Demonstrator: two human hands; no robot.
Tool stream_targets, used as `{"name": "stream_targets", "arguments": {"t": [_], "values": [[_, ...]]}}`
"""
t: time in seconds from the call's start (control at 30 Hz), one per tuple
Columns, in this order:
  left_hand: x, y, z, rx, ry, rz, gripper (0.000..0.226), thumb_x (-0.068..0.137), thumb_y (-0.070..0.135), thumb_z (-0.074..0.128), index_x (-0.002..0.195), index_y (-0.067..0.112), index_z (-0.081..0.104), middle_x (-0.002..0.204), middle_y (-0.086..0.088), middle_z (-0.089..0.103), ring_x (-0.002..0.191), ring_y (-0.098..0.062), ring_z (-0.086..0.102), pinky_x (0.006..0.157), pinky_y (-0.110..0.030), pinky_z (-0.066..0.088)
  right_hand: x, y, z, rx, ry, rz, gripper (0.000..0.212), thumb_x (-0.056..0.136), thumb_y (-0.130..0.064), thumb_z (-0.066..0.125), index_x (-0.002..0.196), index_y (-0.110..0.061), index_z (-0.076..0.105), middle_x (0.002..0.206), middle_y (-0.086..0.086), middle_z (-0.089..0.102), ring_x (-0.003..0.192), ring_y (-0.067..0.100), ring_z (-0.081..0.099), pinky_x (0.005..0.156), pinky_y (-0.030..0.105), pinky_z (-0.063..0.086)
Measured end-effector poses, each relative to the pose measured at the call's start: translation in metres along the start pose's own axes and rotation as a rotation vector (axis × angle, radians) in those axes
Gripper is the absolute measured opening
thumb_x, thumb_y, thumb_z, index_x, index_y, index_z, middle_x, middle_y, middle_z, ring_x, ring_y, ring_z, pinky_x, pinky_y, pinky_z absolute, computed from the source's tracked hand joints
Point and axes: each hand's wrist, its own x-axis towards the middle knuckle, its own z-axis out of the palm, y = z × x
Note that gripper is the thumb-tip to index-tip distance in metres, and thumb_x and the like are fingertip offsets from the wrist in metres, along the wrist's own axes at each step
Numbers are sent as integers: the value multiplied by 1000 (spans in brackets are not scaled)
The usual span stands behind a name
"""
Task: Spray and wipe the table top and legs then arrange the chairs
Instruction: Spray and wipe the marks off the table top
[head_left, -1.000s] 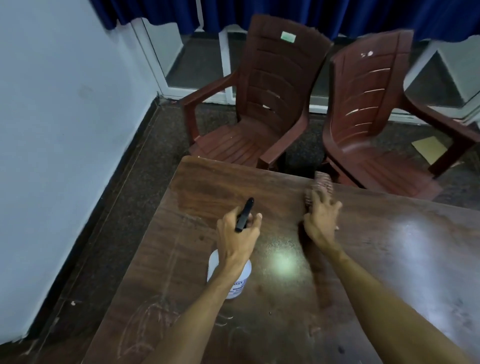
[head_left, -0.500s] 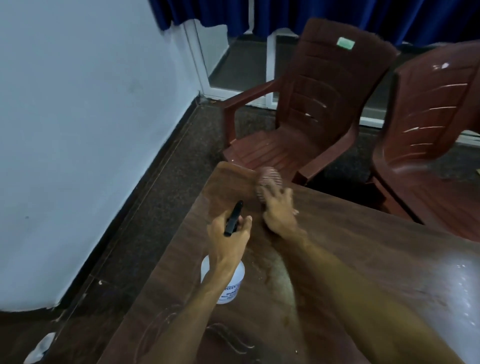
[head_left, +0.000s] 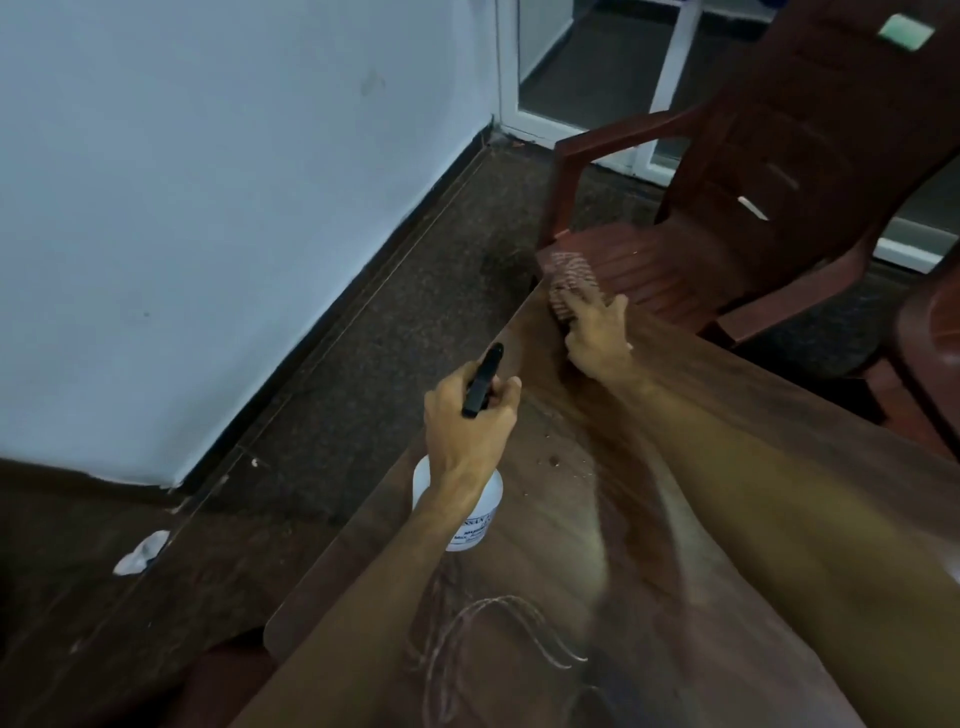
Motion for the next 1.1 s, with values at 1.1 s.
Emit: {"name": "stream_targets", "arguments": {"t": [1.1], "values": [[-291, 4, 45, 87, -318, -62, 50, 91, 25, 73, 55, 13, 40, 44, 6, 35, 40, -12, 32, 45, -24, 31, -479, 116, -68, 90, 189, 480, 54, 83, 7, 54, 136, -4, 57, 149, 23, 44, 97, 41, 39, 87, 51, 42]]}}
